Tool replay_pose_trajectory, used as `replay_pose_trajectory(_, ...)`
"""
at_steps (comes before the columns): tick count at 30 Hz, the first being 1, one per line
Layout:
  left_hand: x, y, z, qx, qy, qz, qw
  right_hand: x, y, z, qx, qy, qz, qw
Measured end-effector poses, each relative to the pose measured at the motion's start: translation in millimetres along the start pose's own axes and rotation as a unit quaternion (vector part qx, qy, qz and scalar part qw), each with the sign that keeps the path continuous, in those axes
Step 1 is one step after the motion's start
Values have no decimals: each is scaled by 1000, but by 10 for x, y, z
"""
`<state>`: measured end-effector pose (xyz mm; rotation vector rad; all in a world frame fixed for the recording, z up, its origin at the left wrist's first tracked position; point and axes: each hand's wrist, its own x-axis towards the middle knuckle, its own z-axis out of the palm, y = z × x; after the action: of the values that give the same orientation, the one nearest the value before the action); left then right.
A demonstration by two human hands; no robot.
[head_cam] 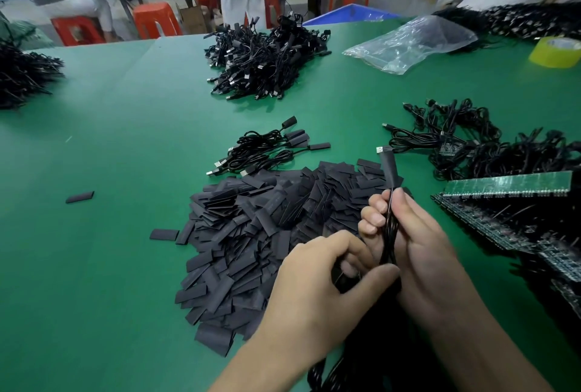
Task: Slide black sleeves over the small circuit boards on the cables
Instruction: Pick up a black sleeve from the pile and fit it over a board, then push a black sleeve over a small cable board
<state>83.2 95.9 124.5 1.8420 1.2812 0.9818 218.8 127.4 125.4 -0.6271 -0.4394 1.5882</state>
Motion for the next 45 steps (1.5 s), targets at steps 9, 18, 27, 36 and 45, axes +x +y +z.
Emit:
replay_pose_trajectory(9,76,86,-14,-97,-41,-22,994,-26,-114,11,-57,24,-82,995)
replay_pose_trajectory(18,1061,-330,-961,224,97,-18,970,2,-130,-134,-136,45,-87,986)
replay_pose_trajectory(27,1771,-910,-1003,394,68,-14,917,30,-106,-213,-165,40,-87,982)
replay_pose_trajectory(36,1022,-501,-741,301,83,29,949,63,-13,-319,-612,38,-171,772)
replay_pose_trajectory(45,118,-215,-106,320,-37,6,947,50,127,-401,-776,87,-217,586)
